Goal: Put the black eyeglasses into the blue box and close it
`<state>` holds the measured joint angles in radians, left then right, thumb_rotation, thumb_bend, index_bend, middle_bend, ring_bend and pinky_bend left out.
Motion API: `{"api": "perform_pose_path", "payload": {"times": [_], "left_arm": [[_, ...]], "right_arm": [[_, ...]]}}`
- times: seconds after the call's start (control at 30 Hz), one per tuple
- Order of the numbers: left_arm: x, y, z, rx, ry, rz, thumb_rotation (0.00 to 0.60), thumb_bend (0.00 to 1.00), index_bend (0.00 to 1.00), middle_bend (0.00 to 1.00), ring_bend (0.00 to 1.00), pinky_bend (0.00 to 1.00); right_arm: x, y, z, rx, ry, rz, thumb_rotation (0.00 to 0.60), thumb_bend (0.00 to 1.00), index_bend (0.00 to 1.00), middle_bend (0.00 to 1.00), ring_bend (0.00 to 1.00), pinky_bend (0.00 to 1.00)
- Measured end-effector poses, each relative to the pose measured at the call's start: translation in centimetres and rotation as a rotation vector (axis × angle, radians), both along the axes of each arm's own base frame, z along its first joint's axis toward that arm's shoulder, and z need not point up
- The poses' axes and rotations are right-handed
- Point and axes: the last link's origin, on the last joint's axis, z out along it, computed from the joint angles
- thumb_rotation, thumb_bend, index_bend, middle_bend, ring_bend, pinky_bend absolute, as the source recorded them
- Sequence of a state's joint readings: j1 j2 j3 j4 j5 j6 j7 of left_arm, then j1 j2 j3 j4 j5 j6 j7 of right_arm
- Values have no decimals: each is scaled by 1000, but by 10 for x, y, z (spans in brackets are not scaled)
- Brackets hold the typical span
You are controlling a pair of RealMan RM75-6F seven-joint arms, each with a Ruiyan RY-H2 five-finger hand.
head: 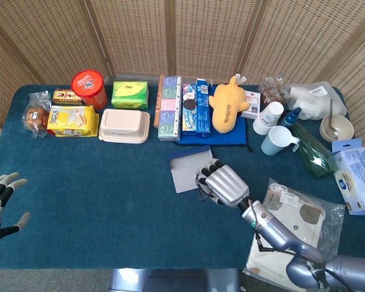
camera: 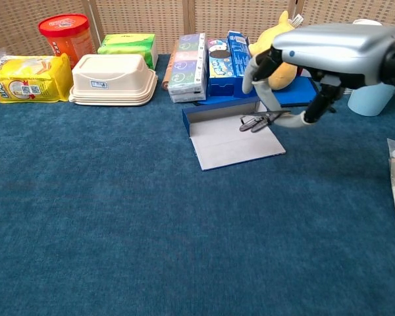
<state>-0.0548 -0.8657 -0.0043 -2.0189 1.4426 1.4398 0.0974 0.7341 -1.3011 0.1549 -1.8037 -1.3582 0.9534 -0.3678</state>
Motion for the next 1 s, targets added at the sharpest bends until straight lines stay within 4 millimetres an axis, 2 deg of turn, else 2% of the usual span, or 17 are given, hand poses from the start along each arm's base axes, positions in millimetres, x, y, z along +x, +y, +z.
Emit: {"api": "perform_pose_path", "payload": {"times": [0.23, 0.67, 1.0], "left_arm": [[-3, -1, 2, 6, -2, 5, 589, 282, 180, 113, 83, 0], [-8, -3, 4, 15, -9, 9, 586, 282, 172, 113, 83, 0], [-7, -4, 2, 12, -16, 0, 586, 283, 170, 113, 83, 0]], "right_arm": [[10, -13, -12, -14, 7, -9, 600, 323, 632, 311, 292, 228], [12, -39, -31, -77, 60, -53, 600, 314, 624, 306, 286, 227], [9, -37, -43, -118, 135, -60, 600, 320, 499, 284, 227, 227]]}}
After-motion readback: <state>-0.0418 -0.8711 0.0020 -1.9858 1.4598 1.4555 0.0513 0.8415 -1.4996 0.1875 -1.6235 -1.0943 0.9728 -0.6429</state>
